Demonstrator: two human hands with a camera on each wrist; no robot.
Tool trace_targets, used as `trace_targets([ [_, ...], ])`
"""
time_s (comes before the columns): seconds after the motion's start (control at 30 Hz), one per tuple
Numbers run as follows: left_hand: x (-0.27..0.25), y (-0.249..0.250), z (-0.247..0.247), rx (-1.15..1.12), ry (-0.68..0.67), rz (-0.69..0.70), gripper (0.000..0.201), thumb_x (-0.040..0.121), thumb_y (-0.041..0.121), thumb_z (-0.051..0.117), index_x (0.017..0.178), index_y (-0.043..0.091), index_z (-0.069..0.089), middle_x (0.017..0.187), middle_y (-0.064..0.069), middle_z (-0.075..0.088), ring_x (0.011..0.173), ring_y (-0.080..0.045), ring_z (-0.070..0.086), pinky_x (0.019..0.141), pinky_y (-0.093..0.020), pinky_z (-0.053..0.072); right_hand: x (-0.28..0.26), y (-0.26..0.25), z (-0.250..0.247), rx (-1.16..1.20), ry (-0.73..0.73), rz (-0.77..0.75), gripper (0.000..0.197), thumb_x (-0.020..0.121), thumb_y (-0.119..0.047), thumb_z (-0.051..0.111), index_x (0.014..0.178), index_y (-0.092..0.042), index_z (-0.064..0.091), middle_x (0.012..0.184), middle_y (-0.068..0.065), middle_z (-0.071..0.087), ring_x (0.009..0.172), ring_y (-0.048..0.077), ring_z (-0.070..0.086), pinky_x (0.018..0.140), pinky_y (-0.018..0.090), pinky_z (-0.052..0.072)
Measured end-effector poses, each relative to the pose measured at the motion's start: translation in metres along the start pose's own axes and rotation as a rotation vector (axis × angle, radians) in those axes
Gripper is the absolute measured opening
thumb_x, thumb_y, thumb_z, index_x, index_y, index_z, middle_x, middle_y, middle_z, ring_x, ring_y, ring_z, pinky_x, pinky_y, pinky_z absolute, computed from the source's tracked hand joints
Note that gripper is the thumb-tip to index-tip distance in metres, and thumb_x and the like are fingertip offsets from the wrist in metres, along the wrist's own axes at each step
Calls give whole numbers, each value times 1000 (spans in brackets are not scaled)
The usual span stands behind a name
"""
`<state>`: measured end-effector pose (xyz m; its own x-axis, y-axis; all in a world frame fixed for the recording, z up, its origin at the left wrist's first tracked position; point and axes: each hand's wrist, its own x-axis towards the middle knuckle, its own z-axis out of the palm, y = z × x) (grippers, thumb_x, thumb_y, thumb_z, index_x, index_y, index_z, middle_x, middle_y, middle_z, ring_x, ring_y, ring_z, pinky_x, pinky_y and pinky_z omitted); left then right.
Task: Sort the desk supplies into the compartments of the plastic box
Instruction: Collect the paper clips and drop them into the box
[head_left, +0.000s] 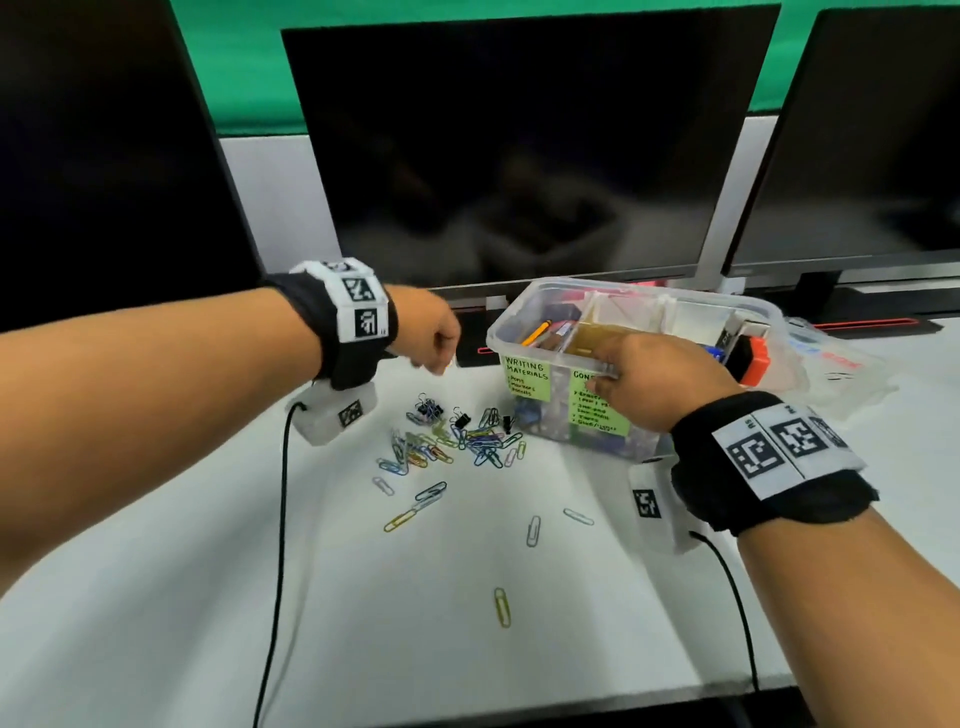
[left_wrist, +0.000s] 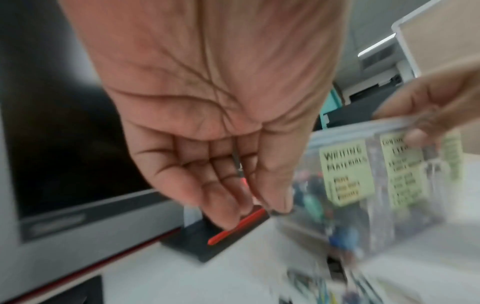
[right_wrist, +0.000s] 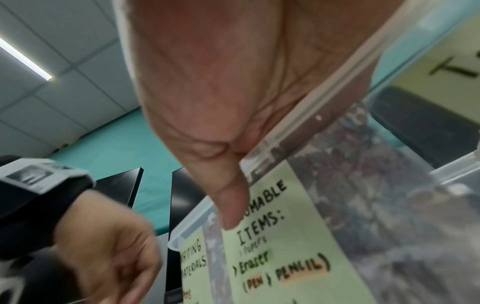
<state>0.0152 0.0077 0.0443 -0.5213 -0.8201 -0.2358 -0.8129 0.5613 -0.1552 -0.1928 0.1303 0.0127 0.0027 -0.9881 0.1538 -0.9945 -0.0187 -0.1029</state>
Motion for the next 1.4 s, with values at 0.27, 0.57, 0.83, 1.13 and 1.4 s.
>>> trace_targets([
  [0.27,-14,0,76,181,-260,36,42,82,9,67,121,18,56,125,-3,58,97,-21,55,57,-18,34,-5,-8,0,0,-1,36,39,89,-31,56,128,-34,51,124,1,62,108,25,59,88,32,45],
  [0.57,-16,-5,95,96,-33,32,27,89,14,57,116,15,58,120,-5,62,110,-25,57,75,-23,34,1,-8,2,-40,-27,74,37,88,-31,56,125,-31,54,116,2,65,97,24,60,79,30,46],
  [0.83,-20,-10,97,-27,29,16,37,90,5,53,124,20,52,125,-5,56,112,-24,55,87,-28,43,6,-4,6,-36,-19,67,36,87,-32,54,123,-33,53,114,2,66,98,26,61,78,31,47],
  [1.13,-29,3,36,-293,209,58,27,94,6,47,115,19,59,107,3,66,80,-8,62,69,-19,47,2,-5,4,-17,-7,53,35,87,-31,56,122,-29,55,116,1,65,102,24,61,83,32,47],
  [1.4,9,69,-43,-446,497,157,21,94,19,53,106,19,70,100,7,66,91,-10,62,76,-19,44,-1,-7,1,-34,-23,60,23,87,-31,56,108,-24,60,106,3,66,95,23,61,76,30,45],
])
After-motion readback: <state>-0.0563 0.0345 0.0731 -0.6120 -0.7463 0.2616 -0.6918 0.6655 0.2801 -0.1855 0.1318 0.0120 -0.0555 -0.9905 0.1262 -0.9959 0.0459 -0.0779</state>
